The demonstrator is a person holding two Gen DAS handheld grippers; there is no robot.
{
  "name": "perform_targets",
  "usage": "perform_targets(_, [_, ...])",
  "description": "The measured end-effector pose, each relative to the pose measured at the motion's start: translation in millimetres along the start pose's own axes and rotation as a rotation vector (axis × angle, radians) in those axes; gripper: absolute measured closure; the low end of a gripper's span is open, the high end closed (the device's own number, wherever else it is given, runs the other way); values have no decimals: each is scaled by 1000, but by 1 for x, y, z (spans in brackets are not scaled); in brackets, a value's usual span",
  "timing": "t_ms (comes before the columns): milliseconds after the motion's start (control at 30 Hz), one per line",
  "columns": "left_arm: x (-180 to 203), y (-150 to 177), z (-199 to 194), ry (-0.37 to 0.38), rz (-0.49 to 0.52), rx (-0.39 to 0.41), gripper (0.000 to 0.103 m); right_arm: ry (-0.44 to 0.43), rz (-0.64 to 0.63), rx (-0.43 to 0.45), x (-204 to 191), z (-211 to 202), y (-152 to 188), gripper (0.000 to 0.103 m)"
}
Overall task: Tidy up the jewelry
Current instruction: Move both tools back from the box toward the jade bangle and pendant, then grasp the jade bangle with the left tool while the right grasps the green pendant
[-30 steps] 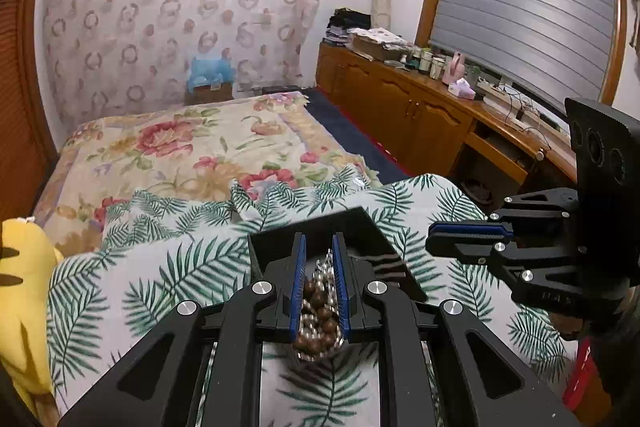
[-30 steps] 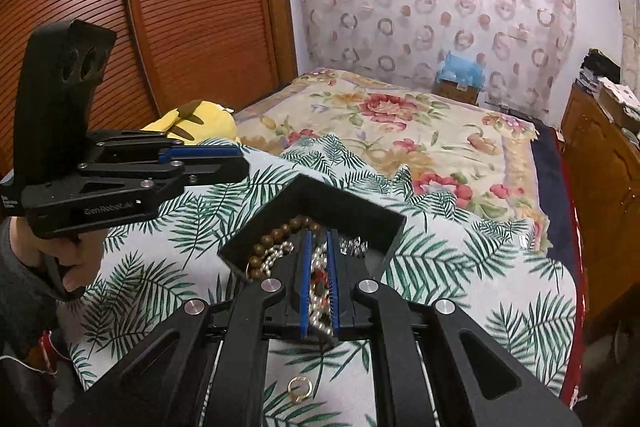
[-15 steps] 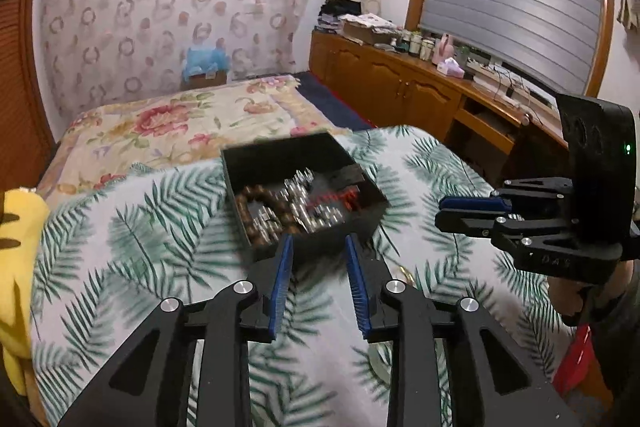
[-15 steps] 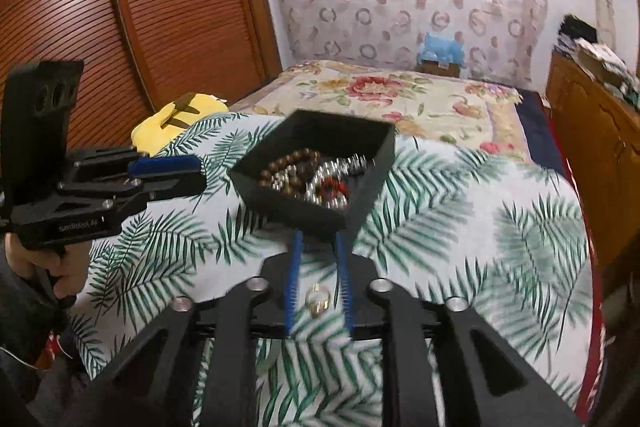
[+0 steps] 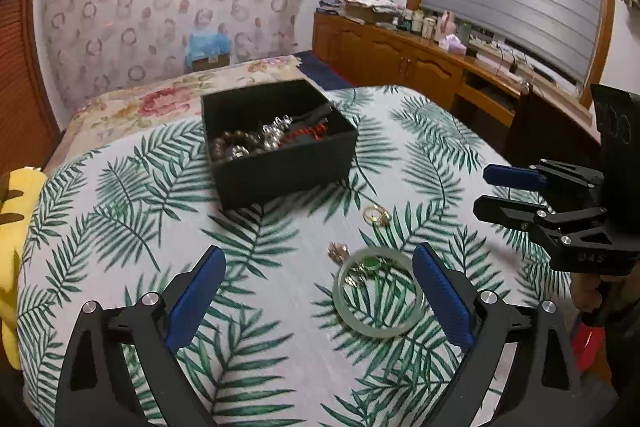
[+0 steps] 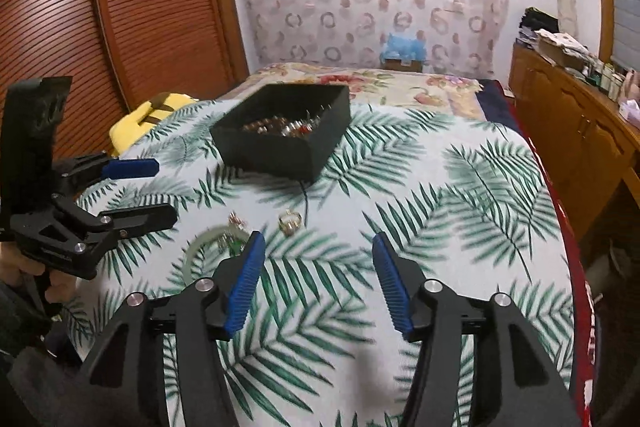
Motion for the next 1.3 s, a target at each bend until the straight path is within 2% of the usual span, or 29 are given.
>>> perform_targets(333, [31, 19, 15, 29, 52, -43, 12, 41, 28, -47, 20, 11, 41, 43])
perform_targets(600, [45, 27, 30, 41, 73, -81, 12, 24, 46, -18, 23, 8, 40, 43])
perform_targets(867, [50, 30, 43, -2, 118, -115, 12, 15, 53, -7, 23, 7, 39, 43])
perform_targets(900, [51, 31, 43, -8, 125, -118, 13, 15, 51, -7, 23, 7, 39, 43])
perform_targets(1000, [50, 31, 42, -13, 127, -120, 34, 16, 42, -8, 21, 7, 40, 43])
perform_targets(1167, [50, 34, 33, 7, 130, -98, 34, 21, 29, -15, 19, 8, 41, 43])
perform_targets(1300, [44, 27, 13, 29, 103, -42, 34, 31, 14, -29, 16, 9, 42, 43])
Point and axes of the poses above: each gripper's, at about its wrist camera, not at the fingertips, and z roughly the way its jaws point, x to its right, y to its underside, the point moved 10 cm from there along z, roughly the way its jaws point, and after that the axes turned 4 degrees about z, right-handed, at the moved point
